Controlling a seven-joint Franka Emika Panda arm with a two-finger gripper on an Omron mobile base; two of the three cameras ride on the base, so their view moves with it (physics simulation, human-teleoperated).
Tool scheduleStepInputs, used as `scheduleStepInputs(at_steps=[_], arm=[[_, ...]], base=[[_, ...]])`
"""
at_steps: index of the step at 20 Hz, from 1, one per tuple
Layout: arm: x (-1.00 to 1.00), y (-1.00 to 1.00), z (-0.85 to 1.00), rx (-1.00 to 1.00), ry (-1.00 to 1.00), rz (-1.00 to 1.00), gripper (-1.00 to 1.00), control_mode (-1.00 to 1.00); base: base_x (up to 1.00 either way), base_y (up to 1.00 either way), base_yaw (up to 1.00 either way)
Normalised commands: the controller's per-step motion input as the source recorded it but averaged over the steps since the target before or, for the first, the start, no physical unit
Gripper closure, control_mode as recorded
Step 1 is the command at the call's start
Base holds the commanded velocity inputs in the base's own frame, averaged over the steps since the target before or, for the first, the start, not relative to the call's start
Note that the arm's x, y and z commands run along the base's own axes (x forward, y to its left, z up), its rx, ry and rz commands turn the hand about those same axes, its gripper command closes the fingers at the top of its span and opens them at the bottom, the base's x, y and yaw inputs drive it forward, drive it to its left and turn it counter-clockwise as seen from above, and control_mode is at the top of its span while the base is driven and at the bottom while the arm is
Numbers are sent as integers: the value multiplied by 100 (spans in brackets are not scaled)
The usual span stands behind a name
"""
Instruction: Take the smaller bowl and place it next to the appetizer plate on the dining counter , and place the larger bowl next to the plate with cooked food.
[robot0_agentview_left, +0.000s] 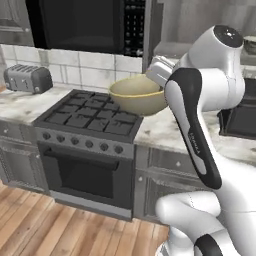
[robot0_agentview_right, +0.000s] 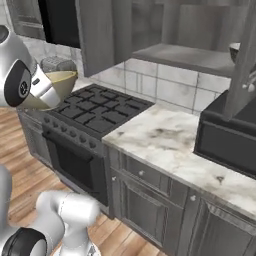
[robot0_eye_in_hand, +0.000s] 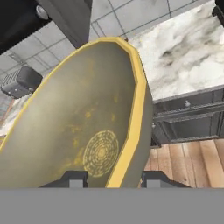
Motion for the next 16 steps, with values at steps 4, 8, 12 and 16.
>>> scheduleStepInputs(at_steps=[4,8,12,16], arm=[[0,0,0,0,0,0,100,100],[0,0,0,0,0,0,100,100],[0,0,0,0,0,0,100,100],[0,0,0,0,0,0,100,100]], base=[[0,63,56],[0,67,52],[0,66,49],[0,64,45]])
